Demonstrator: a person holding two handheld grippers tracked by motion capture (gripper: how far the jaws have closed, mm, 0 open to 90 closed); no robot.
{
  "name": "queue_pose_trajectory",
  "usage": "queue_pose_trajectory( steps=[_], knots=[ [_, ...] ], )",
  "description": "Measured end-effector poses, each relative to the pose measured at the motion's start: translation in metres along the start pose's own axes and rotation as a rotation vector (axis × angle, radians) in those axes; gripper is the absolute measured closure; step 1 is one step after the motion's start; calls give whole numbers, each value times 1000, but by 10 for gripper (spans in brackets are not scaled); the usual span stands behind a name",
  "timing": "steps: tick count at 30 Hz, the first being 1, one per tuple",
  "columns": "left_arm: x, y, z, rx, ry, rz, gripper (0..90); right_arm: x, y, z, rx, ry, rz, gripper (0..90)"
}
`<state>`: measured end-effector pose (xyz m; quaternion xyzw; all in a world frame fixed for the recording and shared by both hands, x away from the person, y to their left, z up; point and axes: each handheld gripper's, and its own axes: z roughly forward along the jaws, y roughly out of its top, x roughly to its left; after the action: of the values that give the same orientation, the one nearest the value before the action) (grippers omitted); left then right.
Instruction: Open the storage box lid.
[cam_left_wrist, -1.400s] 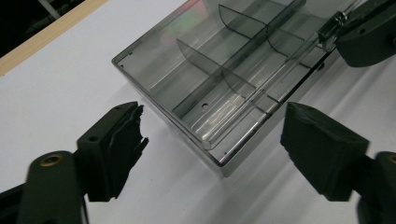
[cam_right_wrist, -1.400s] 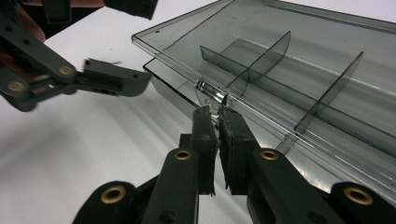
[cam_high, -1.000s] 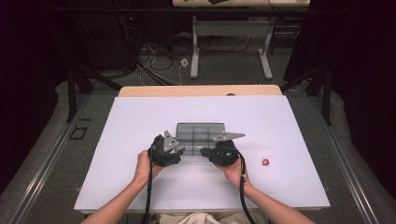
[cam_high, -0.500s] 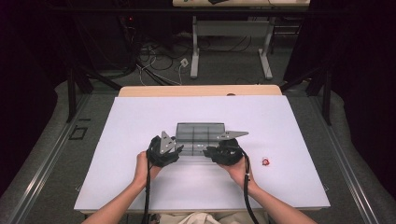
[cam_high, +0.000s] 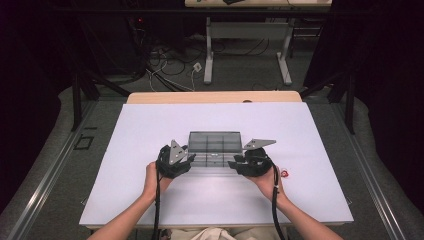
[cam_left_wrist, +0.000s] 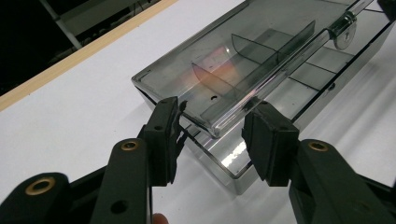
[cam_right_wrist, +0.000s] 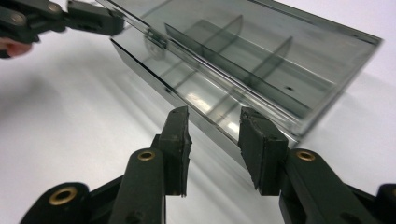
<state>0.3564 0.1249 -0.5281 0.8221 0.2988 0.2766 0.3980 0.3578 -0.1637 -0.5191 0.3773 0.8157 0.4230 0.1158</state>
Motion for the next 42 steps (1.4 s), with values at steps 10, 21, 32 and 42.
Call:
queue_pose_trajectory(
  steps=[10,21,32,42],
  knots=[
    [0,0,0,-17,1,-6,558,-12,0,-7,31,-65,-20,614],
    [0,1,-1,-23,13,-2,575,-19,2,-10,-10,-124,-56,608],
    [1,2,-2,-29,24,1,592,-17,6,-11,-46,-131,-85,626],
    [2,4,-3,-36,30,-2,603,-17,10,-12,-48,-139,-92,646]
  ],
)
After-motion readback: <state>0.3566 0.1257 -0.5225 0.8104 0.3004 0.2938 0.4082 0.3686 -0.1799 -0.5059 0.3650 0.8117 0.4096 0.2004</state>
